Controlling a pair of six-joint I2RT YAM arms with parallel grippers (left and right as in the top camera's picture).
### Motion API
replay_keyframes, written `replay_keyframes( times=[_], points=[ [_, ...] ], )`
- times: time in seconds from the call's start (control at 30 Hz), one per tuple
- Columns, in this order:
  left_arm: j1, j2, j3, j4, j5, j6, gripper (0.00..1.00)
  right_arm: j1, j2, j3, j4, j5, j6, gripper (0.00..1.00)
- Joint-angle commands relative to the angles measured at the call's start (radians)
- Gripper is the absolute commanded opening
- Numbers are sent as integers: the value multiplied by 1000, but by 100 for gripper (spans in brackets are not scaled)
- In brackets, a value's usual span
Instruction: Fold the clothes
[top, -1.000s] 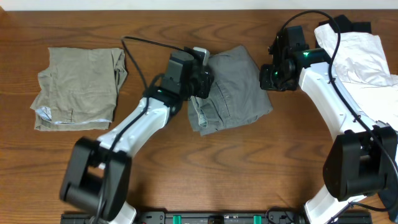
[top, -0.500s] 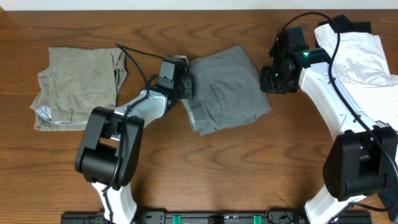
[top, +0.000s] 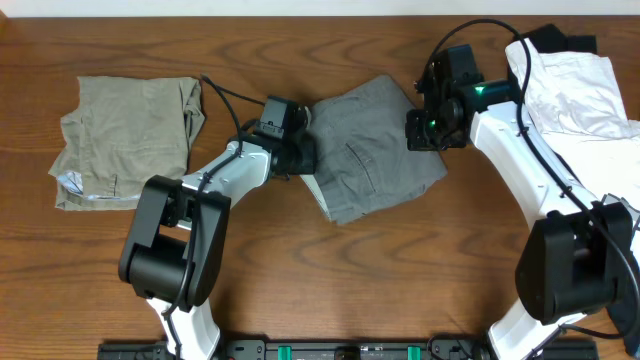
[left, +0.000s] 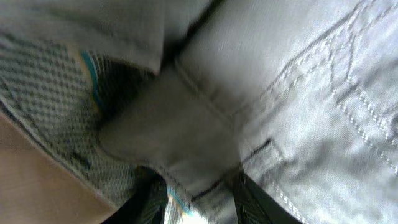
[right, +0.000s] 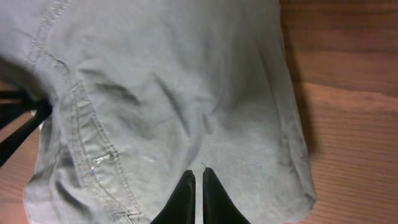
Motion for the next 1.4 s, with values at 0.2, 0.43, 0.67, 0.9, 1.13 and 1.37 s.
replay_keyframes(
  times=[0.2,0.43,0.67,0.9,1.13,1.37],
  points=[
    [-55,36,-35,-209,70,-20,34,3,172,15,-27,0,-22,1],
    [-95,36,-35,-239,71,-29,34,2,263,15,44,135,-21,1],
    [-148,35,-35,-287,70,-32,30,-6,277,16,195,351,-22,11],
    [-210,-11,-35,-295,69,-31,30,-7,277,16,339,346,-66,17],
    [-196,-242,-34,-294,-24,-26,38,-4,177,18,330,329,-58,22],
    [-129,-467,-34,-198,-104,18,69,0,-51,19,301,245,-92,25]
  ],
)
